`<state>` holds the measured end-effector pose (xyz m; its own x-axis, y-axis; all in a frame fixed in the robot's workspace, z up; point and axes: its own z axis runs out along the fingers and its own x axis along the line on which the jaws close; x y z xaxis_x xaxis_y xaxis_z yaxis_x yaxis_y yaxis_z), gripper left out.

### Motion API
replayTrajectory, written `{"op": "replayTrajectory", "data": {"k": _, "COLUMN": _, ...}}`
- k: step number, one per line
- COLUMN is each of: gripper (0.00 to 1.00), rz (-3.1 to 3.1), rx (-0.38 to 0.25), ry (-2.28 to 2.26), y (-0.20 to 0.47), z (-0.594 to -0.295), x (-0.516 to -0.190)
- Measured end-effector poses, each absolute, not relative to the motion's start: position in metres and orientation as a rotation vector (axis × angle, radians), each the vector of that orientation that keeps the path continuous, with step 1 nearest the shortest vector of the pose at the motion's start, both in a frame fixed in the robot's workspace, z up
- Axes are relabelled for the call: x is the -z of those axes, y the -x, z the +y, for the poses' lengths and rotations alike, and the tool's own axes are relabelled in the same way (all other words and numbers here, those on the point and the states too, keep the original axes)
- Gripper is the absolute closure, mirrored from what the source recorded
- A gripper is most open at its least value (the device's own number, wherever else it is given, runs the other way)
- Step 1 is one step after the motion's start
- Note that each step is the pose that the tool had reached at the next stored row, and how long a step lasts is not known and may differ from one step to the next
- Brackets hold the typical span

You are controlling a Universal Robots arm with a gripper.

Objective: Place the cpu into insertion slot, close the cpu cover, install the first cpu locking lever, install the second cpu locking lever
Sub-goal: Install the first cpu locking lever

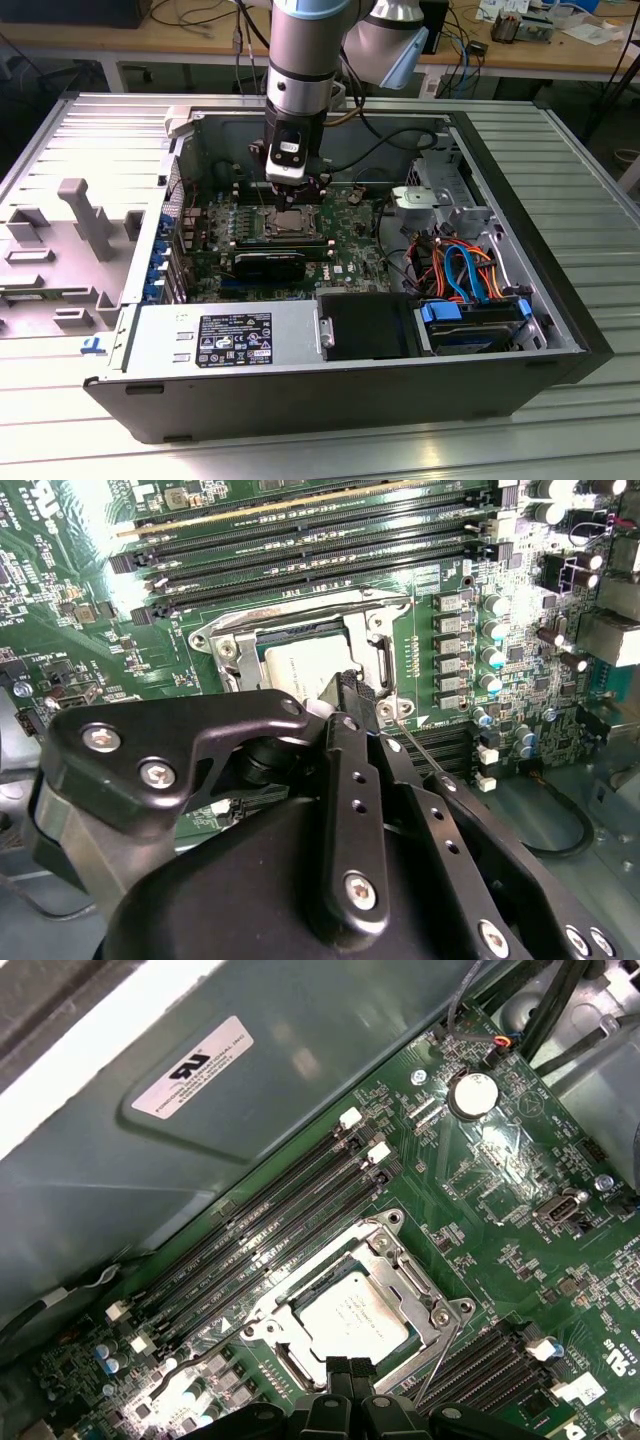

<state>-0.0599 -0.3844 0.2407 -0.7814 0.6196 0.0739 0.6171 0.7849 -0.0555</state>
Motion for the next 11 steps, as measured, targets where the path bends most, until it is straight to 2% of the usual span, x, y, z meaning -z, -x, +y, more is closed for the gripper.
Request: {"op": "replayTrajectory", "data": {"k": 11, "gripper": 0.89, "rz": -2.893, "rx": -0.044, "ry": 0.978, "y": 0.0599, "z": -0.3844, "x": -0.2407}}
